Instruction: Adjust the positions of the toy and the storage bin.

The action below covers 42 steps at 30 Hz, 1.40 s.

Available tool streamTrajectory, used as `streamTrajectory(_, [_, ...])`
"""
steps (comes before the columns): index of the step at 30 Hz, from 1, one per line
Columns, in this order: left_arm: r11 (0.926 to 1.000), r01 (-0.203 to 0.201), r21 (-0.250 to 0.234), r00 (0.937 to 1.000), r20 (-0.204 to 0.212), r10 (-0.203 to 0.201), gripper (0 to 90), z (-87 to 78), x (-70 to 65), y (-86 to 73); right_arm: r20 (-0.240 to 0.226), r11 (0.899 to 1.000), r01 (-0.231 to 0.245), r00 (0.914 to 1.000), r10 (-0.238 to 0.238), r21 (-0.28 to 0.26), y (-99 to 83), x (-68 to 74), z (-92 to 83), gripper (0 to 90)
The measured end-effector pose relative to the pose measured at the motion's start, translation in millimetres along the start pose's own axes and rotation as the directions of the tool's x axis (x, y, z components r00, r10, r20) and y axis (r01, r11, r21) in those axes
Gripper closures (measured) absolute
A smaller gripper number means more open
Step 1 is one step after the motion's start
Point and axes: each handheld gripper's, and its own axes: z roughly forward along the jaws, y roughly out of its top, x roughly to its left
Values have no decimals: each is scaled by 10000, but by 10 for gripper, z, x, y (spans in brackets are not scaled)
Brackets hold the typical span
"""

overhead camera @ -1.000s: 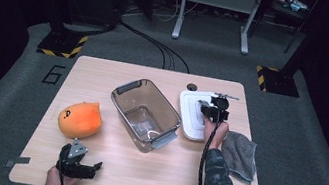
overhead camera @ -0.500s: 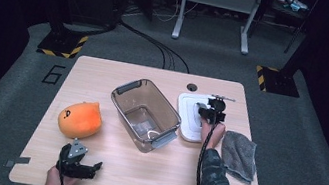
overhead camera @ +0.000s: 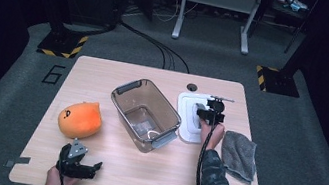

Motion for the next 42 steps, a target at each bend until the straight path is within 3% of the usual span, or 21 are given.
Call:
streamTrajectory(11, [10000, 20, 27, 10000, 67, -21, 110, -3, 0, 0, -444, 9973, 731, 9963, -735, -100, -39, 26, -249, 290])
streamTrajectory(19, [10000, 5, 84, 10000, 88, -6, 110, -6, 3, 2, -783, 9872, 1506, 9849, -1544, -519, -170, 81, -486, 176])
streamTrajectory(29, [10000, -5, 32, 10000, 31, 5, 110, -3, 1, 1, -803, 9722, 2219, 9704, -2276, -743, -430, 142, -709, 142])
streamTrajectory(42, [10000, 11, 54, 10000, 46, -11, 110, -5, -1, 1, -863, 9564, 2831, 9535, -2886, -714, -854, 157, -830, 106])
